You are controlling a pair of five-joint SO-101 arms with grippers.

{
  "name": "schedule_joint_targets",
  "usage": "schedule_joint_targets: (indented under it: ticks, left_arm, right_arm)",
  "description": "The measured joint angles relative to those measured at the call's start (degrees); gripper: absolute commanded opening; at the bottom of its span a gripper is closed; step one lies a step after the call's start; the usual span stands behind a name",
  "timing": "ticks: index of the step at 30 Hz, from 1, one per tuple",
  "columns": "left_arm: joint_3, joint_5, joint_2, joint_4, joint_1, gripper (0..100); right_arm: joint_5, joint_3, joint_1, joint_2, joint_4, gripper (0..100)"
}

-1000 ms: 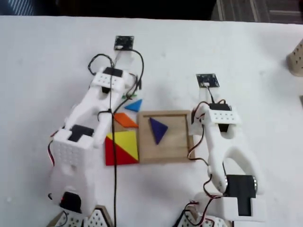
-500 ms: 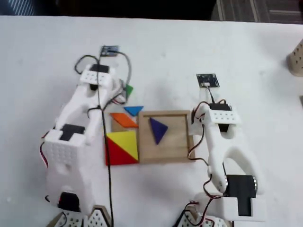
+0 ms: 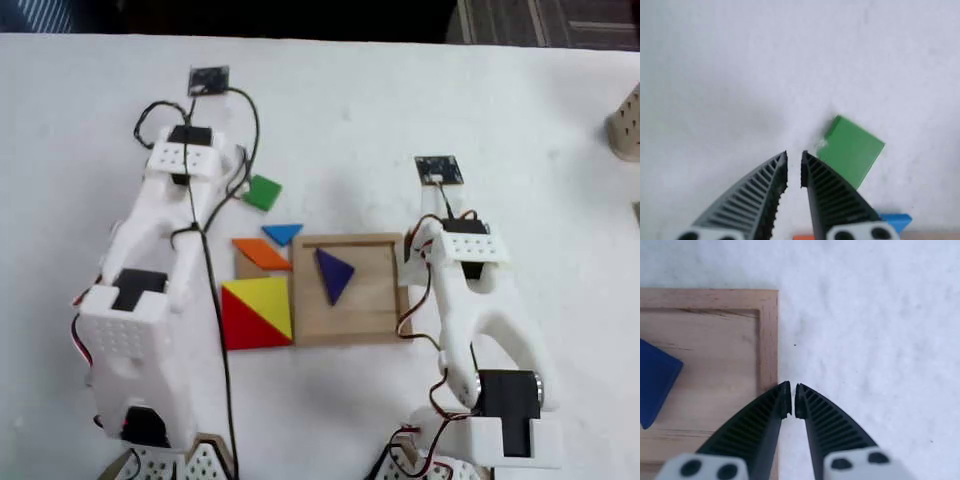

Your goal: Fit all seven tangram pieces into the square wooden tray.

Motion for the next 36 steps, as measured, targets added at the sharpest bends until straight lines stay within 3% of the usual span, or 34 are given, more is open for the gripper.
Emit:
schedule_joint_targets:
  ticks: [6,10,16,21,25,33,36]
  left_arm:
    - [-0.44,0.0,3.16,-13.63,2.46,6]
    - [-0.44,0.0,7.65,-16.35,4.92,6]
    - [-0.53,-0.53,10.9,-16.18,5.1,6]
    - [-2.2,-8.18,10.37,-7.91,5.27,2]
    - [-1.49,-9.67,8.44,-2.46,4.84,2]
    - [13.54,-9.76,-2.11,-1.32,4.04,2]
    - [22.68,-9.76,-9.32,-5.01,3.96,2]
  right_arm:
    - [0.0,0.0,-0.09,0.0,0.0,1.9]
    - [0.0,0.0,0.0,0.0,0.0,1.9]
    - [2.55,0.0,0.09,0.0,0.0,1.9]
    - [2.73,0.0,0.0,0.0,0.0,1.9]
    - [2.73,0.0,-0.09,0.0,0.0,1.9]
    - [3.08,0.0,0.0,0.0,0.0,1.9]
    - [3.08,0.0,0.0,0.0,0.0,1.9]
